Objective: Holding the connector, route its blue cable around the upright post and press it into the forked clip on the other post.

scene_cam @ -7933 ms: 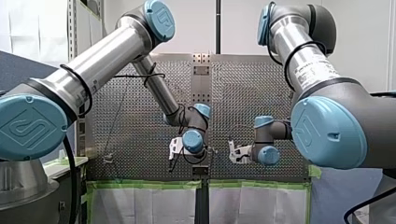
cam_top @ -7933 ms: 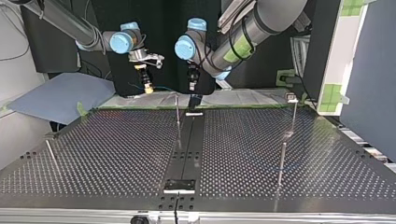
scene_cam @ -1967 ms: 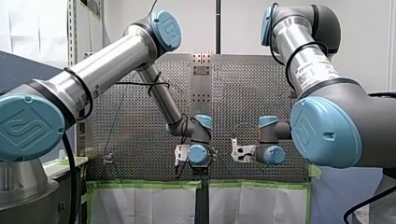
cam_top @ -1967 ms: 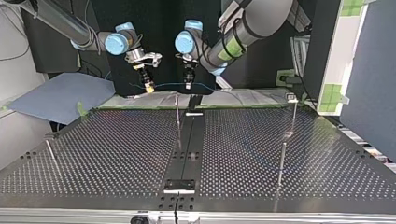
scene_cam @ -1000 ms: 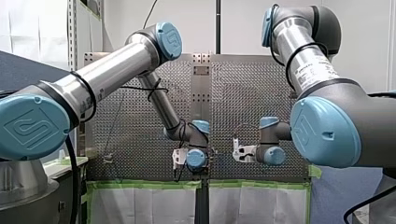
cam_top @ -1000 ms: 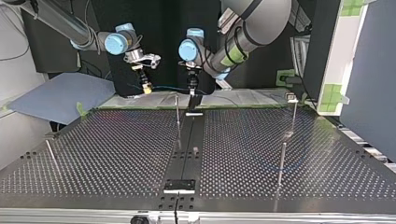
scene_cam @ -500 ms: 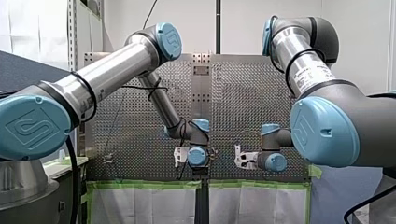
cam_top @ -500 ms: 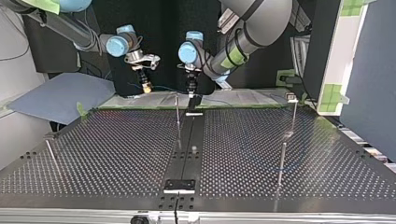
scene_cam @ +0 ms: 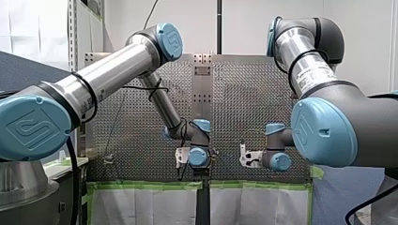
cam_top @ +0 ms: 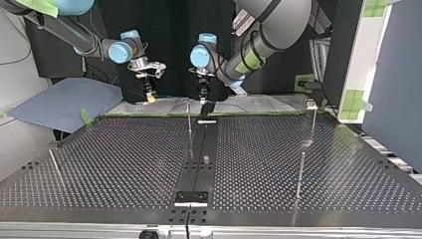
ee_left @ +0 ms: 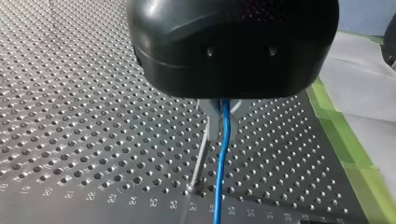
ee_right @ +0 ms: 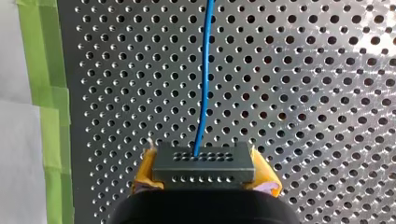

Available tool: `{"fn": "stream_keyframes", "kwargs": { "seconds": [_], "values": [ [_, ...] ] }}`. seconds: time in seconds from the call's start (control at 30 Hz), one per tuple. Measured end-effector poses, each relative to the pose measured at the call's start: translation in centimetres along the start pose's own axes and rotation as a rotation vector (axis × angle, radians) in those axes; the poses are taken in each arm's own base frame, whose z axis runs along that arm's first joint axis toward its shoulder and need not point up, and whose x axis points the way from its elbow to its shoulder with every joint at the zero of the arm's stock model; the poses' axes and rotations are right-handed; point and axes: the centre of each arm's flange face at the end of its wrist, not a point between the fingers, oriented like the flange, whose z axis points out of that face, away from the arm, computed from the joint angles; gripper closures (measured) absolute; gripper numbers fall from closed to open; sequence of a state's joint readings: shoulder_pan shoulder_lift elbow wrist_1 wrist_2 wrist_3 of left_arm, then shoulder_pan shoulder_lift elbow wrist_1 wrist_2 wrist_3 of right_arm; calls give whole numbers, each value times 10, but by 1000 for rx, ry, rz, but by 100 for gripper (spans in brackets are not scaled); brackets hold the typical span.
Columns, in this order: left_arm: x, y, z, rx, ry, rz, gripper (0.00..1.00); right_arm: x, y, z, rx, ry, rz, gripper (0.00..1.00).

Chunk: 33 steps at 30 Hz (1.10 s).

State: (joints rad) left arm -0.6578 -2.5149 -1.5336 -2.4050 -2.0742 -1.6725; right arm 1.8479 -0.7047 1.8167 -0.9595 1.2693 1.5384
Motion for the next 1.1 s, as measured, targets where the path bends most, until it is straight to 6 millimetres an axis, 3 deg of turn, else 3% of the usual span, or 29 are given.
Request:
{"fn": "stream_keyframes", "kwargs": {
  "seconds": [0.2,0.7,1.1],
  "values": [
    [17,-2,3,13,19,-7,91,0,2,1,-3,2,-1,100],
    [14,1,17,28,17,-21,91,3,6,5,-9,13,-7,100],
    [15,4,20,33,28,-21,91,-22,7,4,-9,-32,-13,100]
  ]
}}
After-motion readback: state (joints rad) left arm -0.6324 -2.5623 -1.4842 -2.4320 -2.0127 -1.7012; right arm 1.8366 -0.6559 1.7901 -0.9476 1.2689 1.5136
